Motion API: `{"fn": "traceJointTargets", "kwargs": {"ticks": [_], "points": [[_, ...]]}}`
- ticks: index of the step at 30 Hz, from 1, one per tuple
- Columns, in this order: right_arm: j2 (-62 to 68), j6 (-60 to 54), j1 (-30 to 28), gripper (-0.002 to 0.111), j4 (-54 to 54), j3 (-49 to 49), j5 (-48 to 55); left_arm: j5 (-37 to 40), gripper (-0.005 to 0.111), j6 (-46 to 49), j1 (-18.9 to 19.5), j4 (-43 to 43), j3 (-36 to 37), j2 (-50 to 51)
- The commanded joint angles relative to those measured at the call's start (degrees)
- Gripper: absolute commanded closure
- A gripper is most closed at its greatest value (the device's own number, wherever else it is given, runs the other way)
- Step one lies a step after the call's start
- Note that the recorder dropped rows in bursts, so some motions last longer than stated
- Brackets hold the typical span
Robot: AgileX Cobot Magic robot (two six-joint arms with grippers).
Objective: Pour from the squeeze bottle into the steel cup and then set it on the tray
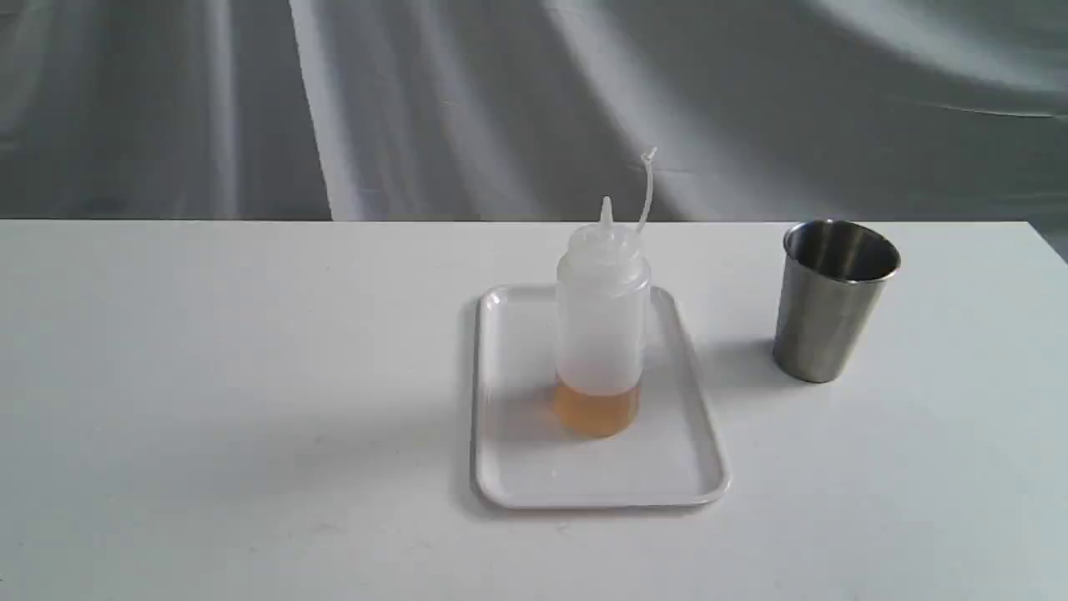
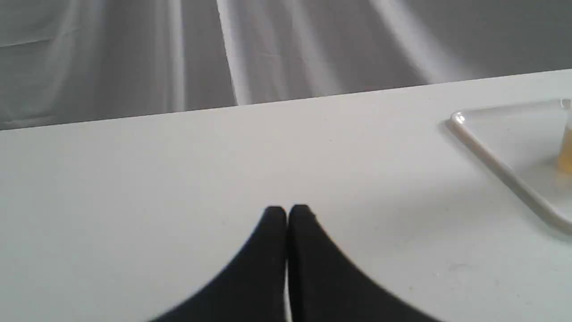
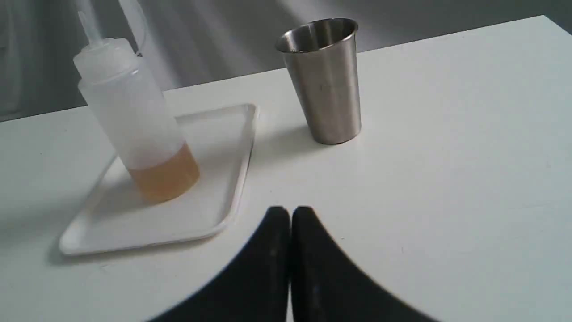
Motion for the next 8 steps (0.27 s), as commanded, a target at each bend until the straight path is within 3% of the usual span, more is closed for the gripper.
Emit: {"fn": "traceJointTargets", "kwargs": {"ticks": [1,8], "points": [[-0.3,-0.14,0.0,0.108,-0.54,0.18,-0.1,-0.39,0.107,-0.26,-0.33,-0.04,0.25,-0.15],[-0.3,-0.14,0.0,0.108,-0.54,0.18,-0.1,-0.39,0.107,-0.04,-0.33,-0.04,0.25,-0.15]]}}
